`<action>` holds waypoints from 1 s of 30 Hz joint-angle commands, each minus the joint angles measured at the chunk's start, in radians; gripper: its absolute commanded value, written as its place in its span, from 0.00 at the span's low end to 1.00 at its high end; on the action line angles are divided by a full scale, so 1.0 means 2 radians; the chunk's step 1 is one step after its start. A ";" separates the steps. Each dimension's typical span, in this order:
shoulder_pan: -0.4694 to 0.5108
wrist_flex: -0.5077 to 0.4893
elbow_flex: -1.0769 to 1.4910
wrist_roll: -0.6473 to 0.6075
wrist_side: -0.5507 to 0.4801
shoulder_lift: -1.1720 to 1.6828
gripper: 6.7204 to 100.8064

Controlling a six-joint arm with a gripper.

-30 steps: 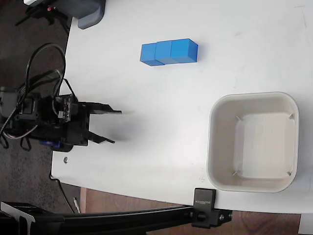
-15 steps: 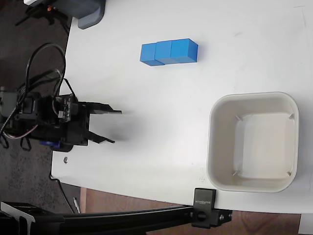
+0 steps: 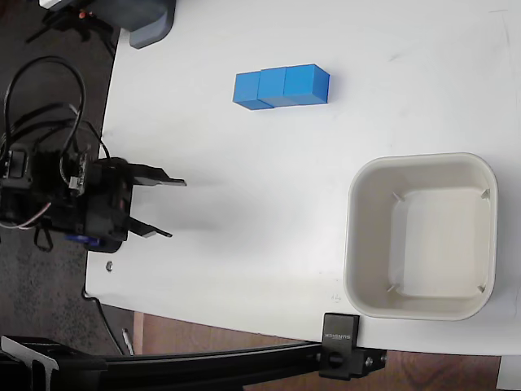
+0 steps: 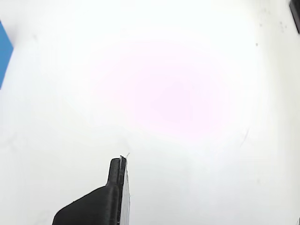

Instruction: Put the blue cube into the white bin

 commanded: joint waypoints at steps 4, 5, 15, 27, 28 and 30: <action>-0.004 -0.010 -0.095 0.004 -0.048 -0.008 0.99; -0.004 -0.012 -0.110 0.004 -0.054 -0.018 0.99; -0.044 -0.059 -0.252 0.012 -0.025 -0.256 0.99; -0.166 0.007 -0.414 0.083 0.075 -0.469 0.99; -0.178 0.008 -0.414 0.093 0.083 -0.469 0.99; -0.207 0.020 -0.414 0.116 0.106 -0.469 0.99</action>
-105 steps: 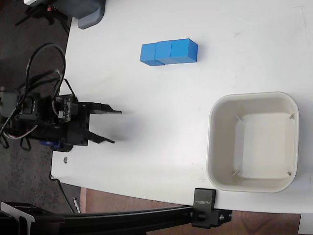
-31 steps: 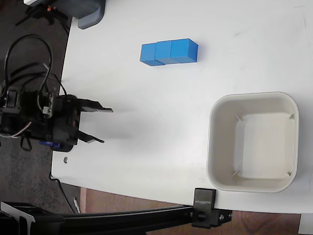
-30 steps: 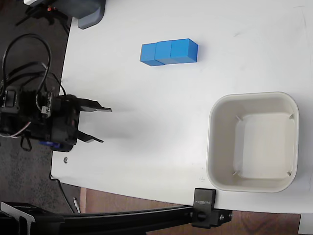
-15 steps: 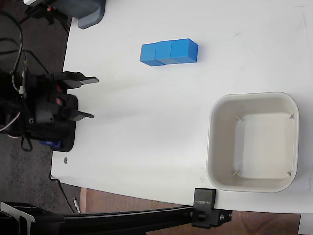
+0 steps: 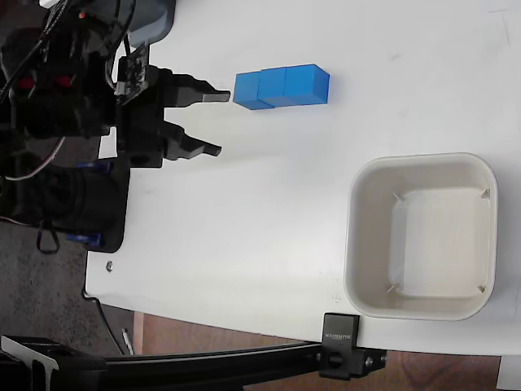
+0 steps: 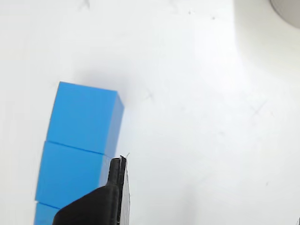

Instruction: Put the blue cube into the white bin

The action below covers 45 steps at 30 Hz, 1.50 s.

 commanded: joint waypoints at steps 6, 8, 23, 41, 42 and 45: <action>-0.131 0.050 -0.036 0.127 0.102 0.005 0.99; -0.149 0.051 -0.035 0.152 0.106 0.004 0.99; -0.197 0.055 -0.085 0.232 0.120 -0.123 0.99; -0.200 -0.007 -0.050 0.256 0.119 -0.138 0.99; -0.198 -0.011 -0.044 0.257 0.116 -0.134 0.99; -0.191 -0.021 -0.028 0.257 0.107 -0.123 0.99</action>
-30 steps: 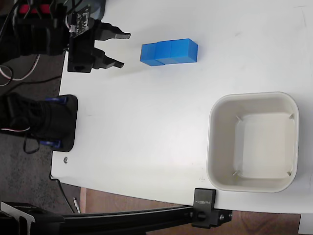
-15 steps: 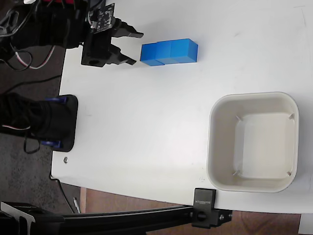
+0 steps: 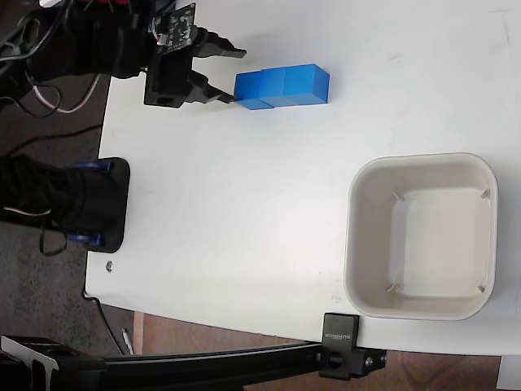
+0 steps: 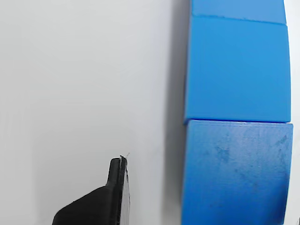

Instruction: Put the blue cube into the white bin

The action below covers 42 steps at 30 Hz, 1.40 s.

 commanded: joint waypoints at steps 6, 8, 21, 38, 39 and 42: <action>0.023 -0.023 0.015 -0.009 -0.021 0.044 0.99; 0.028 -0.028 0.019 -0.013 -0.027 0.046 0.99; 0.033 -0.062 0.035 -0.016 -0.034 0.039 0.99; 0.038 -0.102 0.053 -0.019 -0.040 0.020 0.98; 0.039 -0.104 0.053 -0.019 -0.041 0.018 0.98; 0.041 -0.107 0.053 -0.021 -0.041 0.013 0.96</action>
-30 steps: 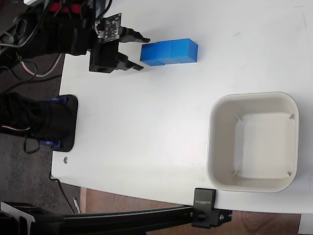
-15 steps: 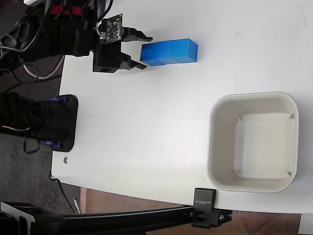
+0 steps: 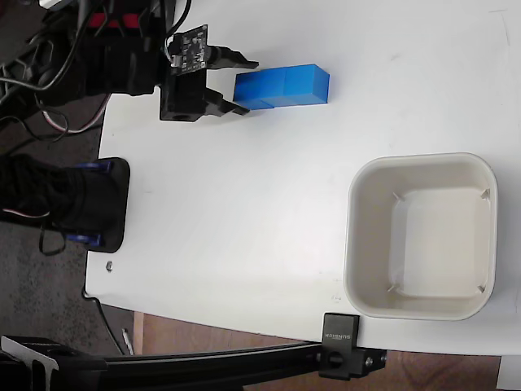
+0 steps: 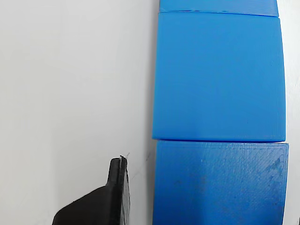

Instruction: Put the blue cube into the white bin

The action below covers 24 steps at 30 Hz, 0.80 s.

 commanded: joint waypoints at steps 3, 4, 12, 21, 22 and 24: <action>0.004 -0.012 -0.011 -0.002 -0.002 0.002 0.92; 0.004 -0.011 -0.013 -0.003 0.001 -0.001 0.87; 0.003 0.010 -0.033 -0.003 0.014 -0.021 0.58; -0.002 0.040 -0.060 -0.001 0.033 -0.026 0.32; -0.002 0.048 -0.065 0.000 0.034 -0.024 0.31; -0.004 0.071 -0.079 0.000 0.035 -0.015 0.31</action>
